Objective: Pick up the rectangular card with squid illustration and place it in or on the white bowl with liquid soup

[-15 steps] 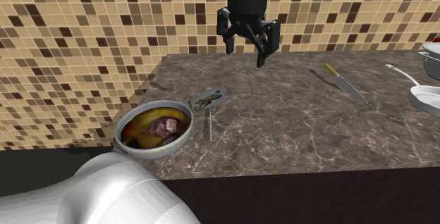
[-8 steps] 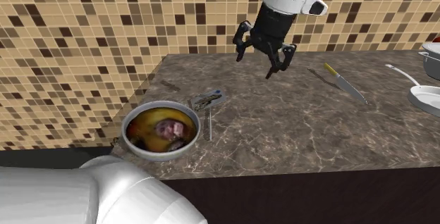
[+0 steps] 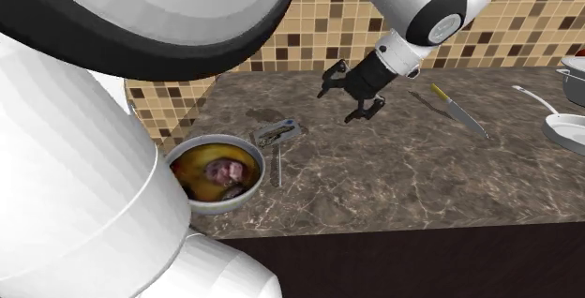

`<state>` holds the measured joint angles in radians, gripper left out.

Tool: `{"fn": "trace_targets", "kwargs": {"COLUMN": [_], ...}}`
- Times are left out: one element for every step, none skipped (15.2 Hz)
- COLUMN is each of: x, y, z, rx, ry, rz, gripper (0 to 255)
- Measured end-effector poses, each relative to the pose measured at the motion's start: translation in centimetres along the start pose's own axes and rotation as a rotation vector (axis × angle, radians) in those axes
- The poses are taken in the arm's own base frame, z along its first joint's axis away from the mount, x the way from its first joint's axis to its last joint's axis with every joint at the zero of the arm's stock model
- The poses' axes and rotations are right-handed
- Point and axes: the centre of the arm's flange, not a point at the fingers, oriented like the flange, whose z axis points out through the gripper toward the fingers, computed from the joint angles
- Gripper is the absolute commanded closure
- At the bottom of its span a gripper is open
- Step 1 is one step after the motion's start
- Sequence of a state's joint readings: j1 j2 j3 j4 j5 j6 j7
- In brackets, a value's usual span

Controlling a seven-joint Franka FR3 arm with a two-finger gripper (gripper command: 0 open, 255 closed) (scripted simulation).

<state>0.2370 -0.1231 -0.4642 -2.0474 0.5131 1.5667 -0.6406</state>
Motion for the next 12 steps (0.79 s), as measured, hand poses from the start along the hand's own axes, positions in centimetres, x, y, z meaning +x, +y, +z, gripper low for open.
{"fn": "trace_targets", "kwargs": {"x": [1.3,2.5,3.7,4.7,5.9,7.2,8.3,8.8,8.9,8.8,8.9,8.8], "y": [1.1,2.0,2.8,3.6,4.1,4.5,4.7,4.7,4.7,4.6,4.6,4.5], "z": [1.1,2.6,3.8,4.8,6.1,7.3,8.6,9.9,10.6,11.2,11.6,12.3], "rx": [0.047,0.094,0.141,0.188,0.235,0.282,0.329,0.357,0.37,0.377,0.381,0.383], "ry": [-0.027,-0.054,-0.08,-0.106,-0.132,-0.158,-0.185,-0.199,-0.206,-0.209,-0.21,-0.211], "rz": [-0.031,-0.062,-0.094,-0.125,-0.157,-0.189,-0.22,-0.237,-0.245,-0.25,-0.252,-0.253], "gripper": [0,0,0,0,0,0,0,0,0,0,0,0]}}
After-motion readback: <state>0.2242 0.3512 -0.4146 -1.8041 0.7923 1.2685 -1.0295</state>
